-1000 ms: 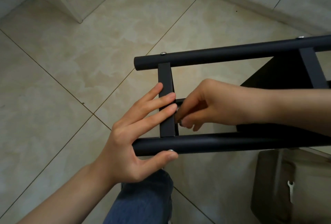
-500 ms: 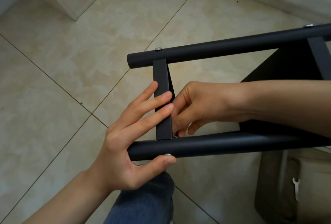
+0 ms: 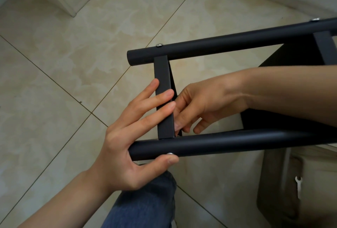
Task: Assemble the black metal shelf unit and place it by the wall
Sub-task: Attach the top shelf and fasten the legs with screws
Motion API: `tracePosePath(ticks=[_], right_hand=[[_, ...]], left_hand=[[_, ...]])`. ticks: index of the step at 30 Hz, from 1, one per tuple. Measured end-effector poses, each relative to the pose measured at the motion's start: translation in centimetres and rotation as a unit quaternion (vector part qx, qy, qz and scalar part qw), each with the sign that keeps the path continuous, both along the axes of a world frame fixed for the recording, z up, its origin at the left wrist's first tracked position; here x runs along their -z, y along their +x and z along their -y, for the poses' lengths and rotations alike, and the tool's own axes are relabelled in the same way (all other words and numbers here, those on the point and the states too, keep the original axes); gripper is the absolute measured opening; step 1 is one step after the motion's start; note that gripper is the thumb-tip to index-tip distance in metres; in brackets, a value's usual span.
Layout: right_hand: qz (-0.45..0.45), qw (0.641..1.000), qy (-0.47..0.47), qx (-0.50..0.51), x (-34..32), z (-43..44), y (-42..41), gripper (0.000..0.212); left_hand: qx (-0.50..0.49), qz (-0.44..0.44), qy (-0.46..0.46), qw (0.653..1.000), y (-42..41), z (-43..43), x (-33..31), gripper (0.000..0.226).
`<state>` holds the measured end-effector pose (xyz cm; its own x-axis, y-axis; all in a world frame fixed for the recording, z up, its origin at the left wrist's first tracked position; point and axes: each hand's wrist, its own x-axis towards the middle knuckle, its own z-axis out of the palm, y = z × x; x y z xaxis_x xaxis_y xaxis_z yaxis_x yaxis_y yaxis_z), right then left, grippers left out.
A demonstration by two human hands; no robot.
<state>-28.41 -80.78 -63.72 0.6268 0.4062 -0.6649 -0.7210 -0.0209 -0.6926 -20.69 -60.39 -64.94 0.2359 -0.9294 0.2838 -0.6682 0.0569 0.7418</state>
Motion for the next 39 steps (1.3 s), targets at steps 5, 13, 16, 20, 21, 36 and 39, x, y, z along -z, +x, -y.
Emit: tracePosePath(ticks=[5,13,16,20,21,36,39], right_hand=[[-0.046,0.994,0.091,-0.038,1.2,0.1,0.3,0.013],[-0.055,0.994,0.087,-0.036,1.9,0.0,0.2,0.017],[-0.072,0.995,0.072,-0.020,2.1,-0.6,0.1,0.020],[-0.074,0.995,0.061,-0.025,2.2,-1.0,0.0,0.023],[-0.075,0.995,0.062,-0.026,2.2,-0.9,0.0,0.022],[-0.061,0.995,0.076,-0.001,1.7,-0.7,0.0,0.022],[-0.051,0.997,0.058,0.001,1.7,-0.9,-0.2,0.026]], left_hand=[[0.000,0.001,0.000,1.000,-0.1,0.0,0.0,0.062],[0.000,-0.002,0.001,1.000,-0.1,0.0,0.1,0.063],[0.000,-0.003,-0.001,1.000,-0.1,0.0,0.1,0.062],[0.002,-0.002,-0.002,1.000,-0.1,0.1,0.1,0.060],[0.002,-0.003,-0.002,1.000,-0.1,0.0,0.1,0.060],[-0.002,0.004,-0.004,1.000,-0.2,0.1,0.2,0.061],[-0.002,0.005,-0.005,1.000,-0.2,0.0,0.2,0.062]])
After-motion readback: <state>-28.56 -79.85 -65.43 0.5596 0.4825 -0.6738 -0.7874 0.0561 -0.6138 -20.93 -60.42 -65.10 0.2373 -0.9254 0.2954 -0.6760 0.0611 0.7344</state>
